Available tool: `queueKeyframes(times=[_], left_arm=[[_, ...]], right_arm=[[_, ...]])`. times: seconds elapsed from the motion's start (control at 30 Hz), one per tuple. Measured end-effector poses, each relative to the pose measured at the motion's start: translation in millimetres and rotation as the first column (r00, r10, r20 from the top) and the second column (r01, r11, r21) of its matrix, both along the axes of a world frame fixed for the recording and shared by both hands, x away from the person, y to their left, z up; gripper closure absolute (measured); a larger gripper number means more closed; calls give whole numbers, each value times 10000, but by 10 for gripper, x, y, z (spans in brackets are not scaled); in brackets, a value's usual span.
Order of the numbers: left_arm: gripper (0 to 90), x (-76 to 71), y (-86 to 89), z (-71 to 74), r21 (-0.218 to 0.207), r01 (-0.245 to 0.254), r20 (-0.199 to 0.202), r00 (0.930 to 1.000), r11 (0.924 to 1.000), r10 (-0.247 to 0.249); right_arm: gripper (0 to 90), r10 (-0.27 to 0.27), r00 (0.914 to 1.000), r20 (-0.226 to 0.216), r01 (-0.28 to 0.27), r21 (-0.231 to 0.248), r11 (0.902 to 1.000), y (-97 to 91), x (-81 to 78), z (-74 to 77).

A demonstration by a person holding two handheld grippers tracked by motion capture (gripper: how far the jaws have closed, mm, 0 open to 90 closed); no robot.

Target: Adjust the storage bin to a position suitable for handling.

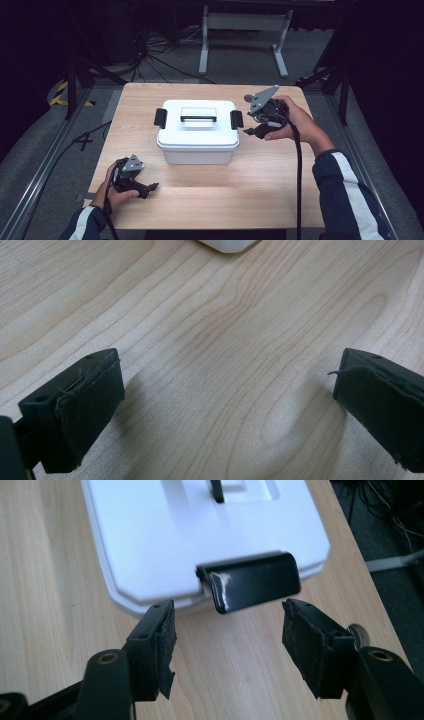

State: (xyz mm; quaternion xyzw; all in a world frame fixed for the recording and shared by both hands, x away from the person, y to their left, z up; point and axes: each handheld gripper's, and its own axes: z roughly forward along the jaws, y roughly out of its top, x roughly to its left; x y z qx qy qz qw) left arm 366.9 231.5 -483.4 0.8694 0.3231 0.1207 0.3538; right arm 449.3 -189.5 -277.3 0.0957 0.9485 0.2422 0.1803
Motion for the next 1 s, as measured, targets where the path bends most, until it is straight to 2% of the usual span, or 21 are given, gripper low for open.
queueKeyframes(times=[0.37, 0.57, 0.77, 0.8, 0.87, 0.97, 1.0], left_arm=[[6, -3, 6, 4, 93, -30, 106, 9999, 10000, 29], [6, -16, 1, 1, 21, -149, 8, 9999, 9999, 149], [5, -25, -4, -1, -5, -270, 2, 9996, 9996, 270], [6, -23, -3, 0, 24, -294, 66, 9995, 9996, 294], [6, -29, -6, 0, 5, -357, 15, 9994, 9994, 357], [6, -35, -10, 0, -2, -419, -13, 9991, 9991, 419], [6, -29, -3, 10, 144, -357, 58, 9993, 9993, 356]], right_arm=[[423, 549, 9984, 104, -542, -539, 9971, 299, 139, 38], [437, 838, 9964, 149, -821, -922, 9924, 500, 209, 41], [446, 957, 9954, 19, -949, -1069, 9897, 635, 264, 36], [447, 1115, 9937, 77, -1100, -1085, 9880, 657, 286, 30], [450, 994, 9950, 32, -984, -1152, 9885, 706, 291, 23], [457, 1192, 9929, -2, -1182, -1286, 9846, 785, 313, 12], [467, 1270, 9919, -8, -1260, -1326, 9831, 815, 318, 7]])
